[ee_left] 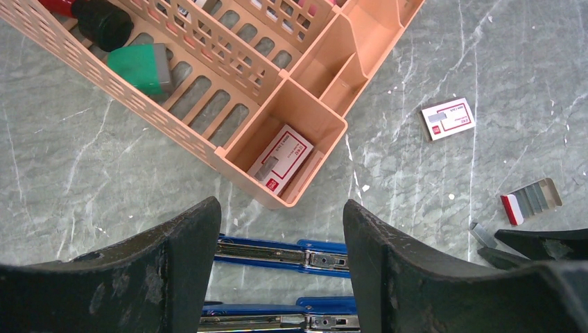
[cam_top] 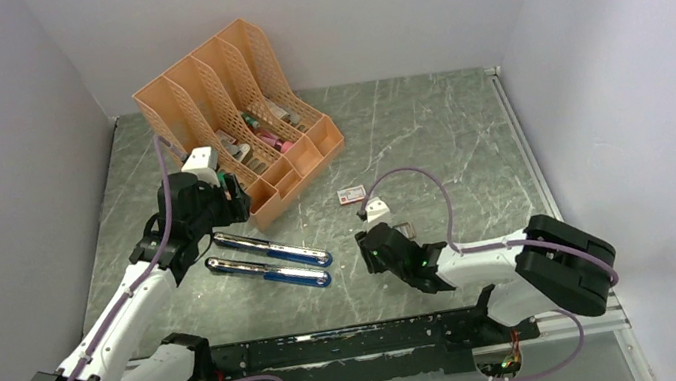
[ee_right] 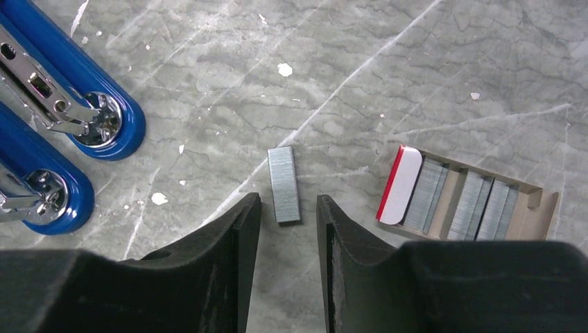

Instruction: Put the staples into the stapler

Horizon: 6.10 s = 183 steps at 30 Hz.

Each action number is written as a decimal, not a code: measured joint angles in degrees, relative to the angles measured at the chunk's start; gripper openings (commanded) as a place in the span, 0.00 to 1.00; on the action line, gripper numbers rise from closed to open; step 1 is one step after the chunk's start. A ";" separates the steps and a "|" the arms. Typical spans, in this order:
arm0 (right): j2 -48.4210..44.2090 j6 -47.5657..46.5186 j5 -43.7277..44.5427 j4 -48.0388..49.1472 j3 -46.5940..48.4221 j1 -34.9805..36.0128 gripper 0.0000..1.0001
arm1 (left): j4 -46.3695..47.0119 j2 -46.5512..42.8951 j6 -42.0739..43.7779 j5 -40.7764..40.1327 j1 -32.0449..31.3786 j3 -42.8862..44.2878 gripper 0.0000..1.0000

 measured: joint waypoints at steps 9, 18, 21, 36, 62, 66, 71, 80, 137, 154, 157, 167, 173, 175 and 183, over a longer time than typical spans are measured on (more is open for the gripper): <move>1.49 0.17 1.14 0.87 0.70 1.38 0.33 | -0.02 0.00 0.00 0.00 0.00 0.00 0.70; 1.46 0.52 1.29 0.85 0.70 1.73 0.22 | 0.00 0.00 0.00 0.00 0.00 0.00 0.70; 1.46 0.63 1.38 0.85 0.70 1.99 0.21 | 0.00 0.00 0.00 0.00 0.00 0.00 0.70; -0.17 -10.27 -5.57 -5.18 9.29 2.23 0.17 | 0.85 0.07 0.00 0.00 0.04 0.00 0.70; 17.68 -27.36 -30.73 -25.22 38.58 -0.72 0.17 | 1.18 1.01 1.09 -2.01 0.44 0.00 0.72; 20.15 -26.12 -31.28 -26.03 40.65 -0.72 0.17 | 1.18 1.01 1.09 -2.01 0.59 0.00 0.72; 22.53 -24.76 -31.15 -27.45 42.36 -0.72 0.17 | 1.18 1.01 1.09 -2.01 0.70 0.00 0.72; 23.54 -23.19 -30.93 -28.00 42.82 -0.72 0.17 | 1.18 1.01 1.09 -1.99 0.74 0.00 0.72; 25.20 -22.73 -34.32 -28.79 43.98 -2.25 0.15 | 1.18 1.01 1.09 -1.99 1.14 0.00 0.72; 25.24 -22.51 -34.18 -29.77 44.22 -2.29 0.15 | 1.18 1.01 1.09 -1.97 1.16 0.00 0.72; 25.46 -22.53 -34.07 -30.34 44.94 -2.27 0.15 | 1.18 1.01 1.09 -1.97 1.16 0.00 0.72; 27.26 -23.30 -33.44 -32.52 47.43 -2.34 0.15 | 1.18 1.01 1.09 -1.97 1.16 0.00 0.72; 27.45 -23.87 -33.22 -33.59 47.74 -2.38 0.15 | 1.18 1.01 1.09 -1.99 1.18 0.00 0.72; 27.56 -24.13 -33.22 -33.77 48.04 -2.38 0.15 | 1.20 1.01 1.09 -1.99 1.18 0.00 0.72; 27.87 -25.46 -32.98 -34.07 48.76 -2.40 0.15 | 1.20 1.01 1.09 -1.97 1.18 0.00 0.72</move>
